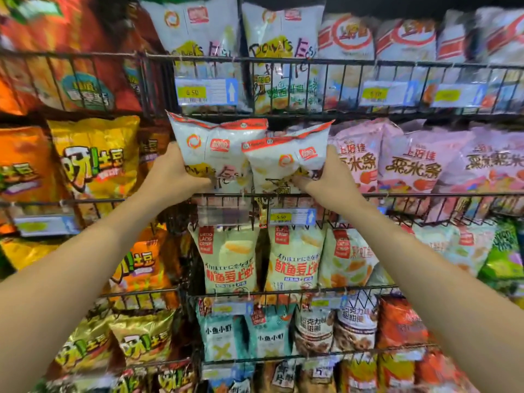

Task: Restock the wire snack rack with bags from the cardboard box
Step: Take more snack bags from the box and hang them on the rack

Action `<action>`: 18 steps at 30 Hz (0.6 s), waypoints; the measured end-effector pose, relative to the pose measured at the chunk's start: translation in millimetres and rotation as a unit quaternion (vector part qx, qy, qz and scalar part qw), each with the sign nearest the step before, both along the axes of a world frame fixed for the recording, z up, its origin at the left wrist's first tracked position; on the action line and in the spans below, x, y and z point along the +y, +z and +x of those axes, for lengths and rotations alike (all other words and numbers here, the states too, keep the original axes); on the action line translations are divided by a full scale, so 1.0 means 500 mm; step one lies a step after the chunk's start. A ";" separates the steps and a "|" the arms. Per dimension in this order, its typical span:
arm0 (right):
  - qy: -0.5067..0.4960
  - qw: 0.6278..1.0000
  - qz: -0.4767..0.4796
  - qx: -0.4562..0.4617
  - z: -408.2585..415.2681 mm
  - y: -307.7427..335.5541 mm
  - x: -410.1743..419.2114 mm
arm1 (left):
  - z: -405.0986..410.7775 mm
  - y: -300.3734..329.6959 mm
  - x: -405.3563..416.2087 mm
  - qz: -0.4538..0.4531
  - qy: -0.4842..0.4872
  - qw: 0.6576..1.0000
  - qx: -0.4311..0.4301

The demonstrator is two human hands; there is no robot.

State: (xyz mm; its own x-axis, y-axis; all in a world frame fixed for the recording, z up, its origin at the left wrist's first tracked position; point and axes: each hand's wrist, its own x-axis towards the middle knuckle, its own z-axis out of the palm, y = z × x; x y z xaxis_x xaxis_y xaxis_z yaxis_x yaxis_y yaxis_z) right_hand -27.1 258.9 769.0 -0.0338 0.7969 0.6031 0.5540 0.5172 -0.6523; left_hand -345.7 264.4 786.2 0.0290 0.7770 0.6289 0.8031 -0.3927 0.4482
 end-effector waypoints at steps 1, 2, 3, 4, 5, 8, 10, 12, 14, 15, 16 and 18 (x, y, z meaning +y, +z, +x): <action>-0.013 1.000 -0.012 -0.016 -0.001 0.008 0.002 | 0.002 0.007 0.003 0.000 -0.004 1.000 0.002; -0.026 0.999 -0.019 -0.026 -0.002 0.016 0.003 | 0.006 0.015 0.002 -0.011 0.005 1.000 -0.003; -0.039 0.999 -0.021 -0.032 -0.003 0.021 0.007 | 0.007 0.021 0.007 -0.018 0.015 1.000 -0.006; -0.052 0.998 -0.022 -0.038 -0.005 0.023 0.011 | 0.011 0.026 0.006 -0.032 0.026 0.999 -0.001; -0.063 0.997 -0.025 -0.040 -0.007 0.024 0.015 | 0.015 0.027 0.011 -0.044 0.035 0.998 0.006; -0.089 0.994 -0.052 -0.034 -0.017 0.032 0.024 | 0.015 0.027 0.027 -0.103 0.087 0.991 0.006; -0.107 0.992 -0.064 -0.027 -0.021 0.038 0.028 | 0.025 0.031 0.033 -0.130 0.105 0.986 0.003; -0.117 0.991 -0.065 -0.015 -0.023 0.039 0.035 | 0.042 0.038 0.030 -0.148 0.109 0.983 0.008; -0.124 0.990 -0.071 -0.014 -0.028 0.037 0.039 | 0.049 0.043 0.031 -0.175 0.115 0.978 0.000; -0.128 0.989 -0.079 -0.015 -0.031 0.035 0.041 | 0.045 0.043 0.041 -0.195 0.119 0.974 -0.004; -0.132 0.987 -0.086 -0.017 -0.034 0.033 0.042 | 0.044 0.044 0.039 -0.207 0.116 0.971 -0.005; -0.137 0.986 -0.096 -0.026 -0.039 0.029 0.039 | 0.031 0.039 0.049 -0.220 0.096 0.971 -0.010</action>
